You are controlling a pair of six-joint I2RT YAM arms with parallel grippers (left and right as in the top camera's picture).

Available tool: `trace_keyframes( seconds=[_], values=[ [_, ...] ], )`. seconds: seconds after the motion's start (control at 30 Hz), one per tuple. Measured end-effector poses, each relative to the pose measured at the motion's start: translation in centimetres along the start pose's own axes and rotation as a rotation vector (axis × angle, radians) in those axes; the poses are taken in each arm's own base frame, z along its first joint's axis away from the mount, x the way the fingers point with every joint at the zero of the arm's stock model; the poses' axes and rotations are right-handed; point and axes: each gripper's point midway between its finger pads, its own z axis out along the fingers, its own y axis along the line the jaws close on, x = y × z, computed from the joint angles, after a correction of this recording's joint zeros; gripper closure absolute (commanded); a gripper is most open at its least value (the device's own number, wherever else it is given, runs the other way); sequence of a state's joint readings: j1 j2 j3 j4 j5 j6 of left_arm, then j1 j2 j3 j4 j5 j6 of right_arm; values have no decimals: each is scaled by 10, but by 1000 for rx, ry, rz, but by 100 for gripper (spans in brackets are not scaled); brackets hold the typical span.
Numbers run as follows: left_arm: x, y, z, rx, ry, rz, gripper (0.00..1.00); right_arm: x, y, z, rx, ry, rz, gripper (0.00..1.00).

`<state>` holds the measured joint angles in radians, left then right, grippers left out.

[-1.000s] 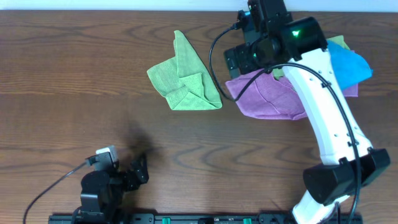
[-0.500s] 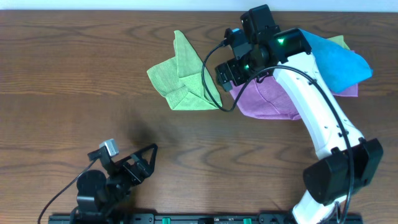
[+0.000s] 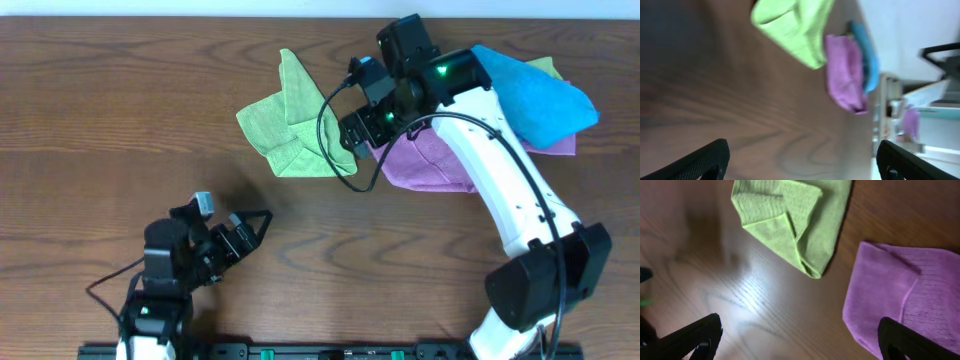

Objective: Fold the cloth

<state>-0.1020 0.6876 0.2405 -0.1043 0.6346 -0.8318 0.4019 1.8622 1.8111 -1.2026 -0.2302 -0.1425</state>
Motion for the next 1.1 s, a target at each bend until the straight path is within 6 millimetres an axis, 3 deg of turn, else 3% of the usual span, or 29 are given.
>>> trace_keyframes(
  seconds=[0.1, 0.4, 0.53, 0.63, 0.83, 1.1],
  values=[
    [-1, 8, 5, -47, 16, 45, 4, 6, 0, 10, -5, 19, -3, 1],
    [-22, -46, 11, -168, 99, 259, 5, 8, 8, 36, -75, -6, -19, 8],
    [-28, -55, 16, -198, 104, 300, 5, 4, 14, 48, -94, -25, -29, 12],
    [-32, -53, 17, -221, 93, 309, 4, 2, 21, 66, -110, -8, -40, 14],
    [-41, -45, 15, -278, 47, 317, 5, 17, 23, 109, -127, 89, -34, 19],
    [-66, -25, 6, -425, -70, 389, 5, -16, 20, 115, -112, -46, -71, 25]
  ],
)
